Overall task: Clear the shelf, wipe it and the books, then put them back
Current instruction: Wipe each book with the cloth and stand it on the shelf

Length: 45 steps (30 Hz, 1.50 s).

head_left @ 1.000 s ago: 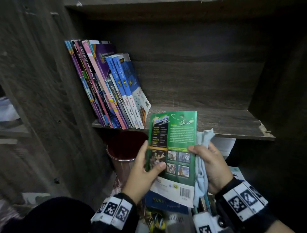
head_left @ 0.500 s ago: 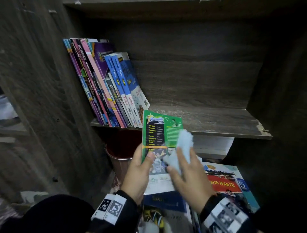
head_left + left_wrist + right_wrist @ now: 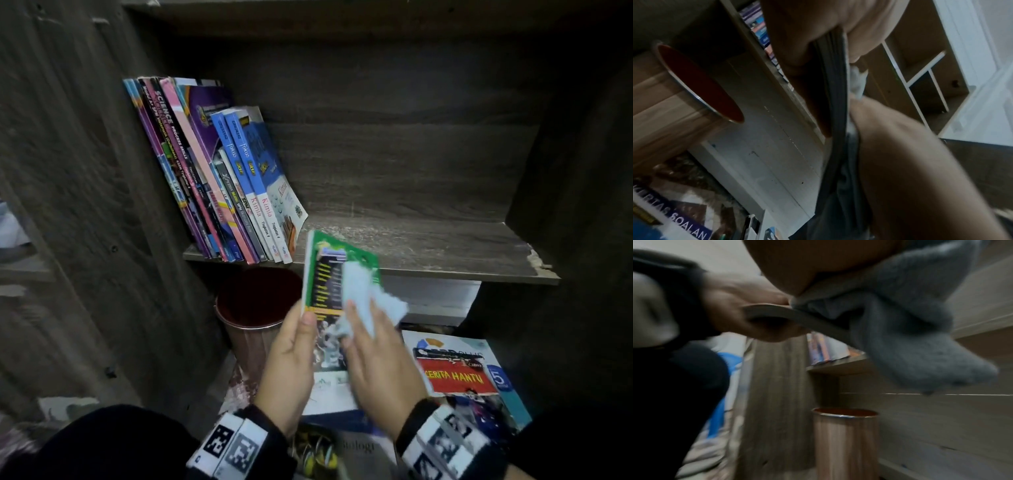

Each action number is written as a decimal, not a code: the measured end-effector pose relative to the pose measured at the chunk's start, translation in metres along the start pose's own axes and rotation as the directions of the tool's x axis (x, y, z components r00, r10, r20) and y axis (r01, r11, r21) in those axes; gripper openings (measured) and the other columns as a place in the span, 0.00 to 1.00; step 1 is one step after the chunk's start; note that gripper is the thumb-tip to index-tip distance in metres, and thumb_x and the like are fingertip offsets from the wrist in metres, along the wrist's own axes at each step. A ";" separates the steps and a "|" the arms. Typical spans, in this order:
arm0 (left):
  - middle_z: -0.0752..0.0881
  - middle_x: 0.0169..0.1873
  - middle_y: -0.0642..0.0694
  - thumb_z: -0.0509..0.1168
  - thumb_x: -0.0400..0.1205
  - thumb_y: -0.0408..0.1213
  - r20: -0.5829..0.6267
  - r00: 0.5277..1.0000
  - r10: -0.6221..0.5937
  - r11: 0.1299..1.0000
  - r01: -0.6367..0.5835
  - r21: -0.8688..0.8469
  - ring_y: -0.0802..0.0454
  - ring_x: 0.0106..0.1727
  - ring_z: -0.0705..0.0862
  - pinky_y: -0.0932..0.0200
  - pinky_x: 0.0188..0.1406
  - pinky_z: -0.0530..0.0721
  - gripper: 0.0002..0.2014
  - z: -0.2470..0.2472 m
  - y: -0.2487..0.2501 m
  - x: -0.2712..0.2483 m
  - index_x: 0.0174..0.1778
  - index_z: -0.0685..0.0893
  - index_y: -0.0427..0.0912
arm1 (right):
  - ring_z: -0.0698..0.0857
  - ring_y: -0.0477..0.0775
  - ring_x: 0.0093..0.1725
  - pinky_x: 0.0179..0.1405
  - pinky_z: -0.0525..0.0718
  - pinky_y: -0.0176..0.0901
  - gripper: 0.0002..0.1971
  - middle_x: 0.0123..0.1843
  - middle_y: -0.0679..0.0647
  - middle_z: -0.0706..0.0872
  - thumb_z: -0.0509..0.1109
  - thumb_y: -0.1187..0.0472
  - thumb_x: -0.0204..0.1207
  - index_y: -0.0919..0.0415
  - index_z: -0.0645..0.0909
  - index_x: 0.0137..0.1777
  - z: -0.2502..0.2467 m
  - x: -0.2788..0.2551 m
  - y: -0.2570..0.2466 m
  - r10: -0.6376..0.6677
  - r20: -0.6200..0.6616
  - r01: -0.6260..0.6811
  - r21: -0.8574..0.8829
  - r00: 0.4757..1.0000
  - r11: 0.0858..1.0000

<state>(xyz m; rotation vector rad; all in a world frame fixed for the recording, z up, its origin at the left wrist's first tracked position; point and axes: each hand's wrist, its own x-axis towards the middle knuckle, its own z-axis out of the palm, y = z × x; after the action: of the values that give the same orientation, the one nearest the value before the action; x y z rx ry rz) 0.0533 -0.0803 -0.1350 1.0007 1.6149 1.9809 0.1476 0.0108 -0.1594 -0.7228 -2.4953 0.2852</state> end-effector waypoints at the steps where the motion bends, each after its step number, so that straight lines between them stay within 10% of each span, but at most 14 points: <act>1: 0.89 0.54 0.61 0.51 0.88 0.39 -0.025 0.999 -0.020 0.999 0.019 -0.030 0.68 0.56 0.85 0.76 0.48 0.79 0.15 -0.001 -0.002 0.001 0.65 0.80 0.52 | 0.67 0.65 0.79 0.76 0.66 0.59 0.29 0.80 0.68 0.65 0.37 0.46 0.86 0.56 0.56 0.83 0.006 -0.008 -0.010 -0.105 0.052 0.105 0.004 0.993 0.995; 6: 0.86 0.52 0.73 0.51 0.88 0.39 -0.008 1.000 -0.026 0.998 0.027 0.053 0.75 0.56 0.82 0.81 0.52 0.75 0.15 0.000 -0.003 -0.005 0.64 0.78 0.57 | 0.65 0.68 0.79 0.70 0.72 0.68 0.28 0.80 0.69 0.63 0.48 0.50 0.85 0.54 0.52 0.84 0.019 -0.008 -0.002 -0.300 0.024 0.299 0.027 0.954 0.954; 10: 0.84 0.49 0.78 0.53 0.87 0.38 0.117 0.993 0.019 0.987 -0.037 0.155 0.79 0.54 0.80 0.82 0.49 0.73 0.14 0.006 0.000 -0.014 0.61 0.77 0.61 | 0.59 0.57 0.82 0.78 0.62 0.59 0.31 0.83 0.55 0.57 0.40 0.36 0.82 0.45 0.53 0.84 0.003 0.019 0.023 0.006 -0.142 0.023 0.196 0.990 0.980; 13: 0.87 0.56 0.65 0.54 0.86 0.42 0.177 0.984 -0.003 0.991 -0.021 0.136 0.69 0.60 0.83 0.73 0.57 0.77 0.15 0.010 -0.002 -0.019 0.66 0.79 0.57 | 0.78 0.60 0.70 0.63 0.82 0.63 0.37 0.78 0.55 0.69 0.43 0.25 0.75 0.39 0.61 0.81 -0.007 0.037 0.046 0.423 -0.122 -0.296 0.544 0.898 0.785; 16: 0.87 0.56 0.66 0.54 0.87 0.40 0.160 0.986 0.037 0.994 -0.052 0.091 0.69 0.60 0.83 0.76 0.55 0.77 0.14 0.009 0.007 -0.014 0.65 0.79 0.55 | 0.86 0.59 0.59 0.52 0.87 0.58 0.30 0.64 0.54 0.85 0.57 0.32 0.77 0.48 0.74 0.73 -0.012 0.042 0.051 0.576 -0.035 -0.266 0.863 0.817 0.429; 18: 0.88 0.52 0.65 0.54 0.86 0.38 0.087 0.993 0.085 0.995 -0.089 0.050 0.69 0.54 0.85 0.77 0.48 0.78 0.14 0.002 0.016 -0.005 0.62 0.79 0.55 | 0.89 0.57 0.56 0.46 0.88 0.51 0.24 0.56 0.53 0.90 0.64 0.40 0.78 0.55 0.81 0.65 -0.014 0.037 0.040 0.528 0.130 -0.286 0.931 0.839 0.226; 21: 0.90 0.51 0.60 0.52 0.86 0.39 -0.031 0.987 0.157 0.987 -0.158 -0.005 0.66 0.52 0.87 0.74 0.46 0.81 0.15 -0.018 0.027 0.015 0.64 0.80 0.48 | 0.89 0.60 0.56 0.58 0.85 0.57 0.37 0.54 0.59 0.91 0.81 0.34 0.55 0.62 0.88 0.56 -0.012 0.032 0.031 0.369 0.304 -0.391 0.901 0.878 0.188; 25: 0.89 0.53 0.60 0.53 0.83 0.46 0.032 0.975 0.220 0.972 -0.221 0.074 0.69 0.59 0.83 0.77 0.55 0.75 0.16 -0.043 0.033 0.039 0.61 0.82 0.49 | 0.90 0.63 0.40 0.41 0.89 0.49 0.29 0.46 0.70 0.89 0.89 0.57 0.42 0.71 0.90 0.44 -0.032 0.028 0.031 0.037 0.546 -0.546 0.838 0.837 -0.012; 30: 0.87 0.40 0.65 0.57 0.85 0.41 0.145 0.974 0.174 0.969 -0.196 0.153 0.71 0.46 0.82 0.76 0.48 0.75 0.10 -0.048 0.026 0.065 0.49 0.83 0.47 | 0.83 0.56 0.36 0.37 0.81 0.39 0.30 0.35 0.62 0.85 0.90 0.44 0.37 0.64 0.85 0.32 -0.040 0.026 0.023 0.173 0.366 -0.401 0.875 0.915 0.272; 33: 0.86 0.34 0.62 0.60 0.86 0.37 0.042 0.990 0.137 0.966 -0.143 0.213 0.68 0.40 0.82 0.69 0.44 0.77 0.11 -0.052 0.006 0.088 0.40 0.84 0.51 | 0.87 0.50 0.37 0.38 0.84 0.35 0.04 0.37 0.52 0.91 0.82 0.66 0.64 0.61 0.89 0.34 -0.047 0.033 0.011 0.294 0.210 -0.315 0.871 0.932 0.377; 37: 0.86 0.35 0.55 0.65 0.83 0.36 -0.157 0.985 0.070 0.948 -0.017 0.319 0.52 0.42 0.84 0.45 0.49 0.85 0.09 -0.067 -0.021 0.124 0.38 0.84 0.51 | 0.86 0.38 0.35 0.34 0.80 0.30 0.08 0.32 0.43 0.90 0.72 0.67 0.76 0.55 0.85 0.38 -0.053 0.063 -0.001 0.414 -0.020 -0.269 0.729 0.910 0.629; 41: 0.86 0.39 0.54 0.67 0.81 0.34 -0.309 0.950 0.056 0.939 0.055 0.339 0.51 0.45 0.85 0.44 0.54 0.86 0.04 -0.080 -0.026 0.146 0.46 0.84 0.49 | 0.83 0.61 0.45 0.39 0.73 0.44 0.05 0.43 0.57 0.88 0.67 0.55 0.78 0.53 0.81 0.43 -0.041 0.121 -0.010 0.465 -0.133 -0.375 0.421 0.875 0.826; 45: 0.86 0.38 0.51 0.66 0.82 0.34 -0.348 0.937 0.033 0.942 0.086 0.323 0.50 0.43 0.85 0.46 0.54 0.86 0.05 -0.082 -0.033 0.154 0.46 0.85 0.48 | 0.81 0.64 0.47 0.41 0.70 0.43 0.13 0.47 0.62 0.86 0.61 0.52 0.81 0.54 0.81 0.61 -0.011 0.181 -0.025 0.452 -0.079 -0.413 0.290 0.888 0.863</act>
<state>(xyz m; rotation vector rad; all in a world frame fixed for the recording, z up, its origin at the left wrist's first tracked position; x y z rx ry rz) -0.1137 -0.0202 -0.1306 0.7567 2.2047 1.9905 0.0119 0.0892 -0.0648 -1.1426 -2.0767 0.6912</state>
